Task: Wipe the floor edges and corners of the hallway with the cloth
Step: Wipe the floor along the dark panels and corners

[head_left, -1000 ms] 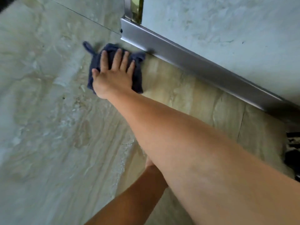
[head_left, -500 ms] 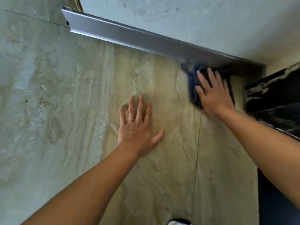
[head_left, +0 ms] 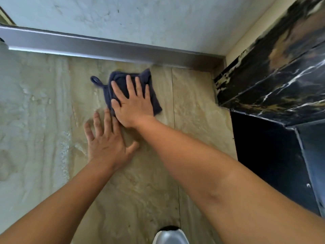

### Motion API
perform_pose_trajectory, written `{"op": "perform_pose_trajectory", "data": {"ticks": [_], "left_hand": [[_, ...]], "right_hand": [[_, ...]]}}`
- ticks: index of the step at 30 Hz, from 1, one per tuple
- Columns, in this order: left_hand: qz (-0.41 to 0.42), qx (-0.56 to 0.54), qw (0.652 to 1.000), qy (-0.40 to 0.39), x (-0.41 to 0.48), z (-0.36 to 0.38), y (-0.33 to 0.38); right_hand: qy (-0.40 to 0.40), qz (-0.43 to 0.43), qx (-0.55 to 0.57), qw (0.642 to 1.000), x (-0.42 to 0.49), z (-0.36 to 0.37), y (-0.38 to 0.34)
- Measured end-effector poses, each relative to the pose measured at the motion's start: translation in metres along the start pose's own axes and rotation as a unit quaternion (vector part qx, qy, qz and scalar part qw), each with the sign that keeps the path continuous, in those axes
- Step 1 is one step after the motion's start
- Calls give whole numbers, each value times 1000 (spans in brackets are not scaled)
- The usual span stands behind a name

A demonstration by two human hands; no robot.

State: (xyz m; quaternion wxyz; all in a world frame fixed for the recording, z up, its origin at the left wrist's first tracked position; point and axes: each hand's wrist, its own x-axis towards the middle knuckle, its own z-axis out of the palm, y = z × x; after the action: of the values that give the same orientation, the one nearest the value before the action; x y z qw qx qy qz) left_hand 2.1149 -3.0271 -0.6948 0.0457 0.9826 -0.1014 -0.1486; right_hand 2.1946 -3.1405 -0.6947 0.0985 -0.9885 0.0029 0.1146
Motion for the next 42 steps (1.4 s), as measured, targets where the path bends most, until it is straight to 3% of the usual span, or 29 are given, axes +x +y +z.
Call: {"op": "perform_pose_trajectory", "data": {"ticks": [4, 6, 8, 10, 12, 15, 16, 18, 19, 20, 22, 23, 26, 28, 30, 32, 33, 34, 35, 36, 37, 38, 39, 42], "left_hand": [[0, 7, 1000, 7, -2, 1, -2], [-2, -7, 1000, 10, -2, -1, 0], [2, -21, 1000, 3, -3, -6, 5], [23, -27, 999, -6, -1, -9, 18], [62, -29, 998, -16, 3, -11, 43], [106, -44, 993, -11, 5, -11, 82], [127, -37, 991, -1, 6, -13, 90], [169, -14, 986, -8, -1, -12, 104], [179, -13, 984, -15, -4, -10, 106], [184, -16, 982, -22, -7, -8, 111], [187, -9, 982, -33, -11, -2, 118], [185, -6, 982, -36, -11, 2, 121], [168, -19, 985, -35, -12, 10, 131], [162, -23, 986, -33, -13, 11, 133], [167, -22, 985, -31, -13, 9, 129], [178, -19, 983, -32, -12, 9, 124], [185, -19, 982, -35, -11, 8, 122], [190, -22, 981, -40, -9, 8, 120], [199, -25, 979, -45, -7, 7, 117], [205, -29, 977, -53, -6, 6, 115], [210, -33, 975, -58, -6, 3, 112], [216, -36, 974, -64, -7, 0, 110], [221, -38, 972, -73, -8, -3, 108], [199, -60, 973, -100, -28, -24, 92]], "right_hand": [[-30, -132, -49, 990, 4, -11, 37], [-7, -89, -54, 995, -5, -19, 83], [30, 42, -37, 998, -27, -24, 132], [32, 112, -35, 993, -63, -21, 163], [22, 88, -43, 995, -112, -12, 180], [-20, -24, -81, 996, -187, -7, 233], [-23, -14, -95, 995, -204, -10, 265], [-10, 187, -92, 978, -250, -16, 331], [7, 340, -53, 939, -269, -18, 355], [19, 478, -5, 878, -282, -20, 371], [34, 605, 64, 793, -280, -15, 374], [45, 615, 77, 783, -270, -14, 364], [56, 520, 59, 850, -240, -9, 323], [29, 376, 19, 926, -227, -3, 281], [3, 197, -7, 980, -218, 1, 242], [-8, 34, -55, 998, -216, -4, 248], [2, 17, -73, 997, -215, -4, 261], [23, 66, -81, 994, -215, -3, 277], [53, 182, -73, 979, -215, -3, 292], [80, 339, -34, 937, -215, -3, 301], [99, 479, 15, 872, -211, -3, 304], [100, 567, 57, 816, -205, -4, 299], [93, 600, 80, 791, -199, -4, 286], [69, 554, 60, 827, -191, -6, 204]]}}
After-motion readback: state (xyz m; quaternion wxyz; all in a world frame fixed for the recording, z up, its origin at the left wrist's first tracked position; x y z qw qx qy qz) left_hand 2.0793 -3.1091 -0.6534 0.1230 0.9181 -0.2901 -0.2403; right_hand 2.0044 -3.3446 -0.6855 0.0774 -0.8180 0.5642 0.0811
